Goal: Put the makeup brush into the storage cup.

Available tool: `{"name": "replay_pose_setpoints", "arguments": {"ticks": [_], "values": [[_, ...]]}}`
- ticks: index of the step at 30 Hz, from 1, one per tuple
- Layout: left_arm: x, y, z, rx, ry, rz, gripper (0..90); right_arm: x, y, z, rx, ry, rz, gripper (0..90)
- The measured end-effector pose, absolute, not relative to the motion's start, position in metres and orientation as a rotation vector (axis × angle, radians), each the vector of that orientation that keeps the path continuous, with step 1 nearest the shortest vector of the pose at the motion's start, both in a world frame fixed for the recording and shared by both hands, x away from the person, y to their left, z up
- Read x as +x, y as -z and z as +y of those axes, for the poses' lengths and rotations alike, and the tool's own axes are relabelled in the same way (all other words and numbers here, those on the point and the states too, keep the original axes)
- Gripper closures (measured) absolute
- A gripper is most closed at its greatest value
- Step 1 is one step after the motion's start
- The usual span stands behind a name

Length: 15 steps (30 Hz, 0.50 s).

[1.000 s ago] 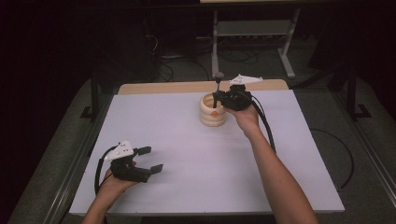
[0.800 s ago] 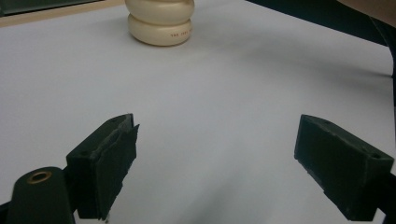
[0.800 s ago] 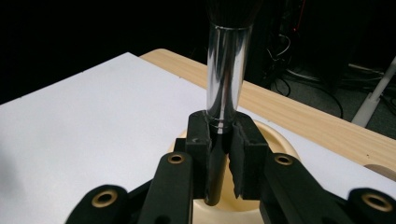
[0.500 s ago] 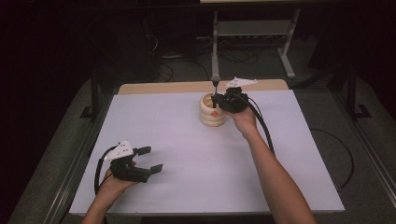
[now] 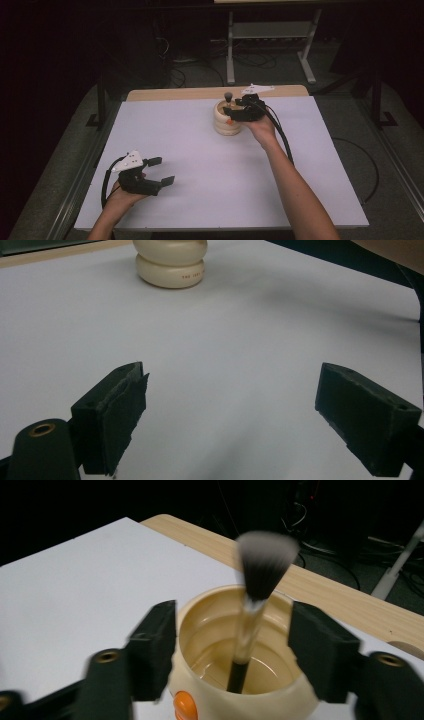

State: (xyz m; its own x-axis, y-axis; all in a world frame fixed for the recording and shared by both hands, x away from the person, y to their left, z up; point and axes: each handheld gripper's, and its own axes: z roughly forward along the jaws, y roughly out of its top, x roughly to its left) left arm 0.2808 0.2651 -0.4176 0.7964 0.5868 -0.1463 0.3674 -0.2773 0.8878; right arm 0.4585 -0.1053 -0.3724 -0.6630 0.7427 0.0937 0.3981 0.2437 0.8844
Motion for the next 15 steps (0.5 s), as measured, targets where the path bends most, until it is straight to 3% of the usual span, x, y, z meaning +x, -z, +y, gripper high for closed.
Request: {"name": "replay_pose_setpoints", "arguments": {"ticks": [7,15], "values": [[0.2808,0.4177,0.2652,1.896,-0.25,0.726,12.6,0.4568,0.3677,-0.1107,1.056,-1.414,2.169,16.5],[0.2807,0.4163,0.2666,1.891,-0.256,0.736,12.6,0.4543,0.3684,-0.1137,1.056,-1.411,2.173,11.0]]}}
